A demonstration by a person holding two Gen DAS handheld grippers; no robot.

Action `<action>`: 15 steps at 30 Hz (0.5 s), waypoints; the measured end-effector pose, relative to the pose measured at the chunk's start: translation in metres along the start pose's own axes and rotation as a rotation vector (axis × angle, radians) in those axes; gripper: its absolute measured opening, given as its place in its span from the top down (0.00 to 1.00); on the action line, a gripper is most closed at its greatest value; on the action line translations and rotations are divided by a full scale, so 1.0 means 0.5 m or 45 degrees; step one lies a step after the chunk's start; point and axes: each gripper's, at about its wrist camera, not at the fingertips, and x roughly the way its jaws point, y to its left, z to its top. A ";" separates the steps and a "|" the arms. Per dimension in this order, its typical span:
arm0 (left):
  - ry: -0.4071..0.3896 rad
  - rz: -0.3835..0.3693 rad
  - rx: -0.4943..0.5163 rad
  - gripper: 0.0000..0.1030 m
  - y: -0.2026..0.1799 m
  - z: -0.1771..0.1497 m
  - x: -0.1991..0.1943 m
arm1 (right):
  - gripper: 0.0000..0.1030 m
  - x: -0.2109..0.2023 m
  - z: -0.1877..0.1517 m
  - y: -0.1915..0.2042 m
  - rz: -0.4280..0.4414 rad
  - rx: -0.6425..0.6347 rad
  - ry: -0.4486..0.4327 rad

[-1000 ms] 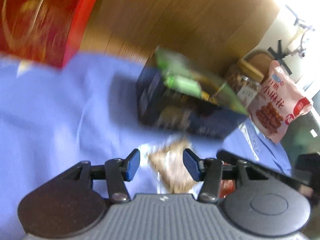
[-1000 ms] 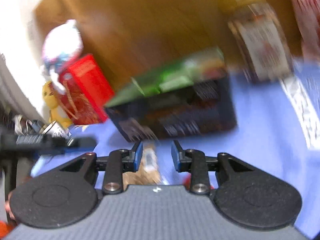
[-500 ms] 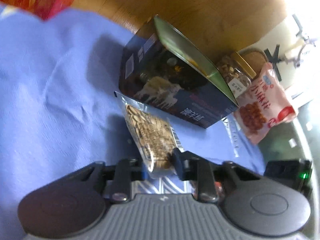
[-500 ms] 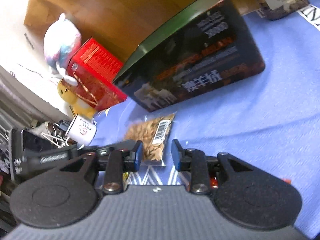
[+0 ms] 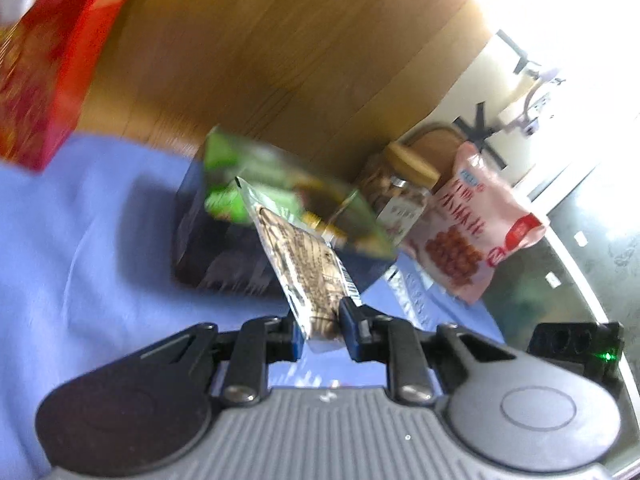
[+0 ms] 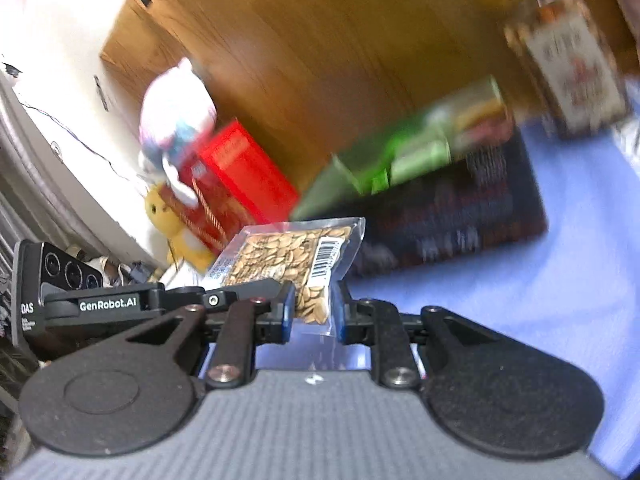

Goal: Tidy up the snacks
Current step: 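Place the seed packet into the tin and open the left gripper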

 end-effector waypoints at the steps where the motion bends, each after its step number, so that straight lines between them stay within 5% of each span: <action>1: -0.005 0.000 0.025 0.82 -0.009 0.016 0.009 | 0.78 -0.002 0.014 0.002 -0.010 -0.019 -0.030; 7: 0.019 0.020 0.078 0.76 -0.037 0.090 0.117 | 0.78 0.018 0.100 -0.016 -0.156 -0.110 -0.137; 10: 0.067 0.109 0.102 0.70 -0.041 0.101 0.183 | 0.85 0.037 0.121 -0.037 -0.235 -0.166 -0.150; 15: 0.081 0.351 0.201 0.58 -0.046 0.092 0.234 | 0.81 0.073 0.117 -0.043 -0.350 -0.292 -0.153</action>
